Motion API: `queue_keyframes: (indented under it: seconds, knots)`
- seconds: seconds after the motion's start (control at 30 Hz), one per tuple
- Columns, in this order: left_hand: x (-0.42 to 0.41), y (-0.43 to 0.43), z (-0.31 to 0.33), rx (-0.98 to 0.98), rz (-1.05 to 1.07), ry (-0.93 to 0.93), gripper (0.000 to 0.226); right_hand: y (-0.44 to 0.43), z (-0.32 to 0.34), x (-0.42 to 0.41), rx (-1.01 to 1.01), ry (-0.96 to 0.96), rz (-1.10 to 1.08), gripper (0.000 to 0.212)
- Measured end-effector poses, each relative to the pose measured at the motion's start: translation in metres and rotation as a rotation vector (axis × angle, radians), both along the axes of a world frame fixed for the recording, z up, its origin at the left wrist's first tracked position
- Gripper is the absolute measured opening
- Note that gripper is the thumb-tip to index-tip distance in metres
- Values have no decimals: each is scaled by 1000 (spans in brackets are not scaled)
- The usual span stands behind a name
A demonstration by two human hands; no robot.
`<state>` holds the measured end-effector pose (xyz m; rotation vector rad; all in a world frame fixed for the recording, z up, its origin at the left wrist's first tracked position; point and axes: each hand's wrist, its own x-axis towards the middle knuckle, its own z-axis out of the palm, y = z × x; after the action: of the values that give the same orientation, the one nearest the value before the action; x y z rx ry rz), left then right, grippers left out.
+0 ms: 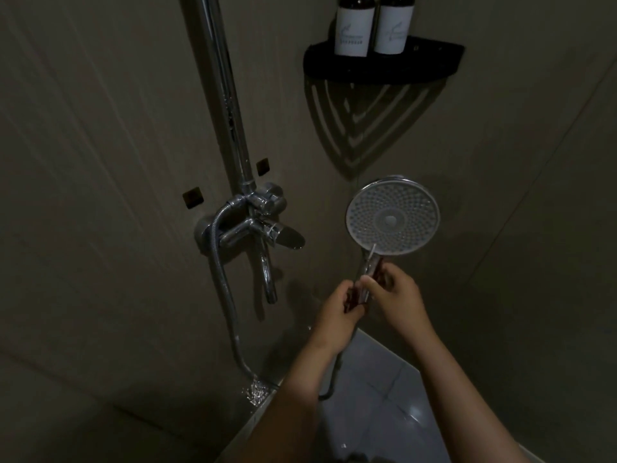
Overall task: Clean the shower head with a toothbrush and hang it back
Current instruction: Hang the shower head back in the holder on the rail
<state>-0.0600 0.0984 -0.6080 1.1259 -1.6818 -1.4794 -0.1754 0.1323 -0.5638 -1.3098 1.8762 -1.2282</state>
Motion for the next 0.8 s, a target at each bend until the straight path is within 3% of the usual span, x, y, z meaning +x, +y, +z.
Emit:
queue_keyframes:
  seconds: [0.33,0.8]
  knots:
    - [-13,-16,26,-20,97,48,31,-30,17,-13,15,82,89,32]
    - [-30,-67,121,-205,157,13,22,-98,105,-43,-168,128,243,33]
